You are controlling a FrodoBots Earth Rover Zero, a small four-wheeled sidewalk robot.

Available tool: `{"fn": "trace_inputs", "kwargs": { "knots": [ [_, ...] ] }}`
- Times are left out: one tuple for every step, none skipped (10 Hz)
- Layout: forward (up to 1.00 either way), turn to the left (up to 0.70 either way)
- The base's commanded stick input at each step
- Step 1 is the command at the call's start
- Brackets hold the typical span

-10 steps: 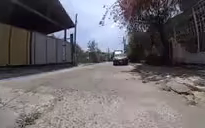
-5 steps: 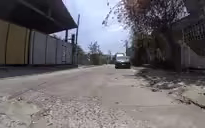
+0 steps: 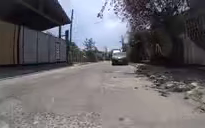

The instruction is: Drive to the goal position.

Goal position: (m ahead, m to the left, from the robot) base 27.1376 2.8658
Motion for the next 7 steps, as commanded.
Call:
{"fn": "trace_inputs", "kwargs": {
  "knots": [
    [1.00,0.00],
    [1.00,0.00],
    [1.00,0.00],
    [1.00,0.00],
    [1.00,0.00],
    [1.00,0.00],
    [1.00,0.00]
  ]
}}
